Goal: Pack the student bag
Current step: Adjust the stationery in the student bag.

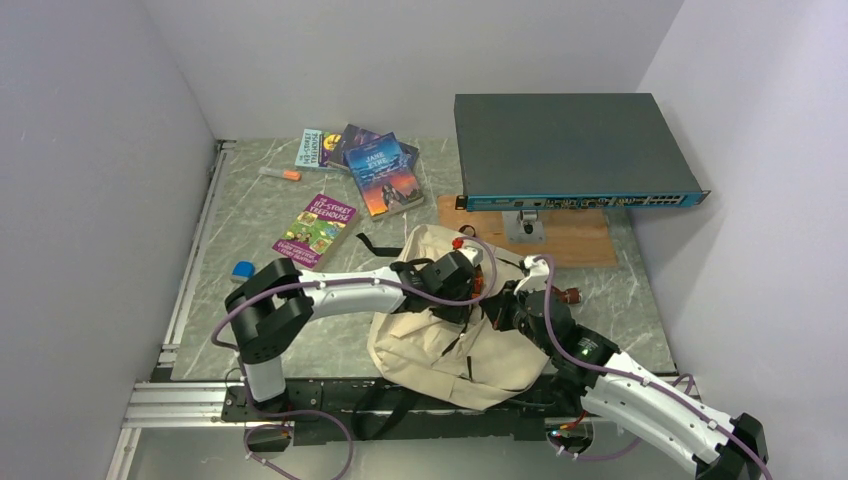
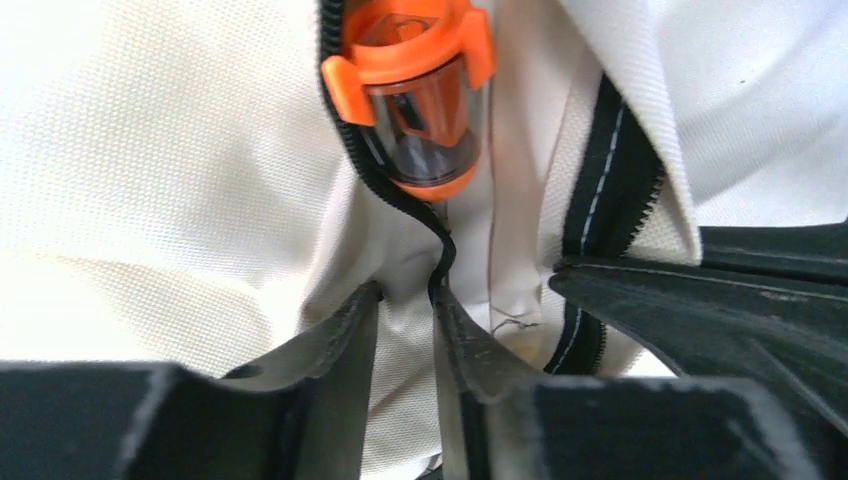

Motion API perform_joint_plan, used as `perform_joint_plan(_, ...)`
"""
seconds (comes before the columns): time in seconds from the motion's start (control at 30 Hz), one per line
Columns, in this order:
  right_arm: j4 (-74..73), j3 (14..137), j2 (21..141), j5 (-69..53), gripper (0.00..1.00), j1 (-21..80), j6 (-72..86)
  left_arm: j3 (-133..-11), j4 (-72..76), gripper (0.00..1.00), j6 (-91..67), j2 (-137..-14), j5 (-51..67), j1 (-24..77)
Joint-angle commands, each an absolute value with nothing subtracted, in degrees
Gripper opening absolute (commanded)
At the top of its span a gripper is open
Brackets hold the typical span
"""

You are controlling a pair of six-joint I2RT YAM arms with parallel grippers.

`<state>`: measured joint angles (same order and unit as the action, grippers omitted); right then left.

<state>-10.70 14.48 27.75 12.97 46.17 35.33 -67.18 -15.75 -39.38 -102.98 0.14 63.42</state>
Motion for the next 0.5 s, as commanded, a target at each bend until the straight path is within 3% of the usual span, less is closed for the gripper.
perform_joint_plan(0.0, -4.93, 14.94, 26.32, 14.21, 0.0, 46.23, 35.06, -65.43, -17.79, 0.26, -38.54, -99.56, -6.93, 63.9)
perform_joint_plan(0.17, -4.45, 14.33, 26.98, 14.29, 0.0, 46.23, 34.74, -64.43, -19.35, 0.0, -37.29, -93.68, -13.19, 63.9)
perform_joint_plan(0.43, -2.16, 13.78, 29.44, 13.21, 0.0, 46.24, 34.63, -56.61, -9.86, 0.0, -38.45, -83.1, -13.77, 63.69)
perform_joint_plan(0.47, -1.97, 13.64, 29.43, 12.86, 0.0, 46.23, 34.67, -57.36, -10.09, 0.05, -39.39, -83.55, -12.73, 63.56)
